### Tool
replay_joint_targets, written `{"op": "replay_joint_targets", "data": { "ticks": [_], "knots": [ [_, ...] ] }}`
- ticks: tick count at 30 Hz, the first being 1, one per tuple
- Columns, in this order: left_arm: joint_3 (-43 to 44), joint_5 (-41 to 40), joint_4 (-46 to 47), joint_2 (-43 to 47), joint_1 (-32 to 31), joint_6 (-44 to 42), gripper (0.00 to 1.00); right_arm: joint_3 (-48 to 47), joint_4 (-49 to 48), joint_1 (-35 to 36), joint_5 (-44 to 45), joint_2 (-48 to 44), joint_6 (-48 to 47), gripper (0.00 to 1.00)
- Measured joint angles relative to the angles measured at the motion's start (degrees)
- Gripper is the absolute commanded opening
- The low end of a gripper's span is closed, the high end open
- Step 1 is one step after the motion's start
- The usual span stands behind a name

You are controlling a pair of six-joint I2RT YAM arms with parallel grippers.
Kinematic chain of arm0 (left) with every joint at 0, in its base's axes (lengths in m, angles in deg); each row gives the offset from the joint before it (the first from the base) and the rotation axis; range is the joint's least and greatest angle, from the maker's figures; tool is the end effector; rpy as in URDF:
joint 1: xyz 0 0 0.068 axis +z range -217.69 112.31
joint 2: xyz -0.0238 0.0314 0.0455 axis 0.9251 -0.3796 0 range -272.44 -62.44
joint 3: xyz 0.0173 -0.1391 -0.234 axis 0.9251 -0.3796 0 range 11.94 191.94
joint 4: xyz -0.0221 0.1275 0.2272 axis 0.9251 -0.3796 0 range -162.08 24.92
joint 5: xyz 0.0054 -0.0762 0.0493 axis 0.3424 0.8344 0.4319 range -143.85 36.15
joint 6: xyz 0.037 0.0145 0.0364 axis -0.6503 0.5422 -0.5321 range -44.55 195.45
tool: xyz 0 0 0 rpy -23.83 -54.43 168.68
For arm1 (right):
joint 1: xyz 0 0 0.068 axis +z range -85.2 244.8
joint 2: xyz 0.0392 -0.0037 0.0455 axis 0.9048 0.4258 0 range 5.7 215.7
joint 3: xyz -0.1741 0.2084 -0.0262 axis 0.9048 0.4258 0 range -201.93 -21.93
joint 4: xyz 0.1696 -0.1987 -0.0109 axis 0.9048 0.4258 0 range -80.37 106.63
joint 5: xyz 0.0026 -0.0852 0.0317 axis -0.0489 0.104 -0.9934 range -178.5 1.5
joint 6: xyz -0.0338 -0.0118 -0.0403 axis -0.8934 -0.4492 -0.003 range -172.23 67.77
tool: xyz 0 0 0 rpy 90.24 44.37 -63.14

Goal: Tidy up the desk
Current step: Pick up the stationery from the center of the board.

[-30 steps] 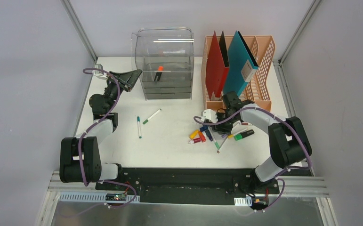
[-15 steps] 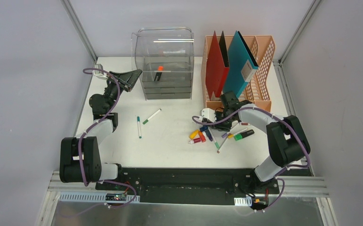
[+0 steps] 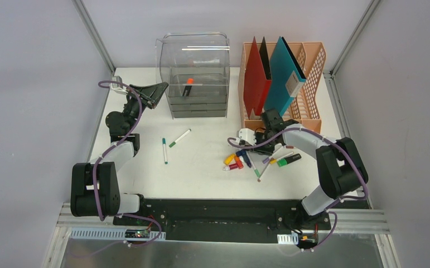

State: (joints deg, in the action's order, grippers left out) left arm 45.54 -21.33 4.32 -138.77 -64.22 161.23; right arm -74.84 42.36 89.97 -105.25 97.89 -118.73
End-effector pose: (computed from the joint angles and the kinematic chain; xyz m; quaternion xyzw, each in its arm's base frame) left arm 0.2719 -0.0026 0.2944 -0.1844 0.5261 -0.6484 0.5185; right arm 0.2592 0.1332 0.1658 -0.7168 0.6645 0.0800 0.1955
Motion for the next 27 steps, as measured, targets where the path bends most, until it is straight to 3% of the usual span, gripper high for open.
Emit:
{"op": "replay_joint_targets", "data": {
  "ticks": [8, 14, 27],
  "knots": [
    [0.0, 0.0, 0.0, 0.0, 0.0, 0.4, 0.0, 2.4, 1.9, 0.0, -3.5, -3.1, -0.7, 0.51],
    [0.0, 0.0, 0.0, 0.0, 0.0, 0.4, 0.0, 2.6, 2.1, 0.0, -3.5, -3.0, -0.4, 0.53],
    [0.0, 0.0, 0.2, 0.0, 0.0, 0.8, 0.0, 1.2, 1.1, 0.9, 0.2, -1.0, 3.3, 0.3]
  ]
}}
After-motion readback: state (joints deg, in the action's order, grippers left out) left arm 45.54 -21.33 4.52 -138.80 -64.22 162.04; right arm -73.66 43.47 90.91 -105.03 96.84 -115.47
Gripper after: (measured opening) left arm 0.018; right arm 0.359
